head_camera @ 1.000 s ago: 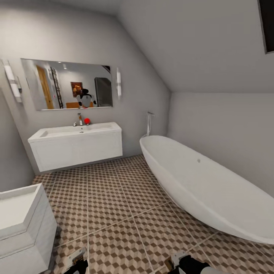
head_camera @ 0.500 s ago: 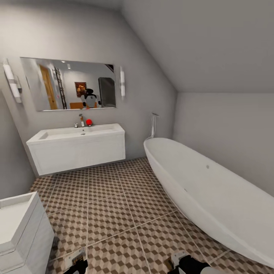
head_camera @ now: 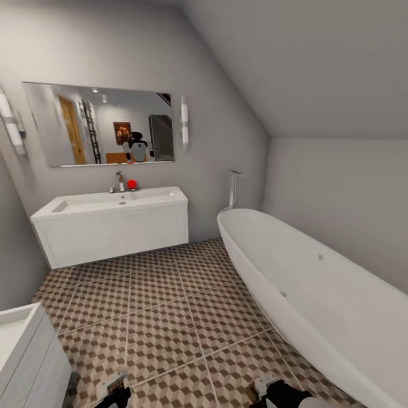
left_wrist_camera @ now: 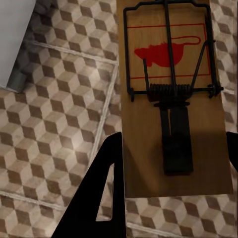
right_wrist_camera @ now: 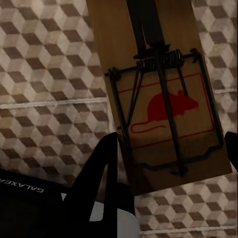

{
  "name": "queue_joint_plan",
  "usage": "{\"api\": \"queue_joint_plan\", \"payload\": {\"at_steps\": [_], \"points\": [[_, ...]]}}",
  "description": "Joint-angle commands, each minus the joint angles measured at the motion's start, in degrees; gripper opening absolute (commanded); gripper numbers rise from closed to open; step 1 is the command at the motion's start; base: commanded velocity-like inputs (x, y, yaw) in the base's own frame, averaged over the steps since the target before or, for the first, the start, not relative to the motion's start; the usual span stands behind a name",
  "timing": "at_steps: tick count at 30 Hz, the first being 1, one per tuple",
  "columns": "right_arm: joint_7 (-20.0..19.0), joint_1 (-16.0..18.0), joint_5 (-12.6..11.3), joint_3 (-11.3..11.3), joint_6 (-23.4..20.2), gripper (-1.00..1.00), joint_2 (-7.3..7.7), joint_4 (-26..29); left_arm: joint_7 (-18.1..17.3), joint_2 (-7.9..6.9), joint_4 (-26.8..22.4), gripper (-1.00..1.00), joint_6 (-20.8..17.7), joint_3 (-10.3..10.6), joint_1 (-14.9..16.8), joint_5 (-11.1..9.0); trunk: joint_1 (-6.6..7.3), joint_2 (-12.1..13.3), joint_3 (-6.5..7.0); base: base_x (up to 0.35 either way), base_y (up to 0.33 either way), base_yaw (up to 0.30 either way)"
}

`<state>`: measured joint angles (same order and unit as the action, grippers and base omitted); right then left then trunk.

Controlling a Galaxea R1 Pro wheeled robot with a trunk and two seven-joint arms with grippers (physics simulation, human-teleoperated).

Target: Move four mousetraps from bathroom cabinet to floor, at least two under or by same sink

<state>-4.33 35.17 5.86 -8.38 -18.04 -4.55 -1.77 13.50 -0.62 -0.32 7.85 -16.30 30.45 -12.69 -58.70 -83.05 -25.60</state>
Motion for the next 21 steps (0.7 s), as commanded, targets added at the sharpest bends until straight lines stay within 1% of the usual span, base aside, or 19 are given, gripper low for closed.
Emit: {"api": "queue_joint_plan", "payload": {"at_steps": [1,7,9,21], "points": [[-0.33,0.08,0.48,-0.32,-0.14,-1.00,-0.01,-0.07,0.12,0.00,0.05,-1.00,0.23,0.13,0.05,-0.49,-0.03,-0.03,-0.06,0.322,0.000,0.000],[-0.33,0.08,0.47,-0.32,-0.11,-1.00,-0.02,-0.07,0.12,0.00,0.05,-1.00,0.23,0.13,0.05,-0.49,-0.03,-0.03,-0.06,0.322,0.000,0.005],[-0.33,0.08,0.47,-0.32,-0.09,-1.00,-0.02,-0.07,0.12,0.00,0.05,-1.00,0.23,0.13,0.05,-0.49,-0.03,-0.03,-0.06,0.322,0.000,0.119],[-0.33,0.08,0.56,-0.32,-0.07,-1.00,0.07,-0.07,0.12,0.00,0.05,-1.00,0.23,0.13,0.05,-0.49,-0.03,-0.03,-0.06,0.322,0.000,0.257]]}}
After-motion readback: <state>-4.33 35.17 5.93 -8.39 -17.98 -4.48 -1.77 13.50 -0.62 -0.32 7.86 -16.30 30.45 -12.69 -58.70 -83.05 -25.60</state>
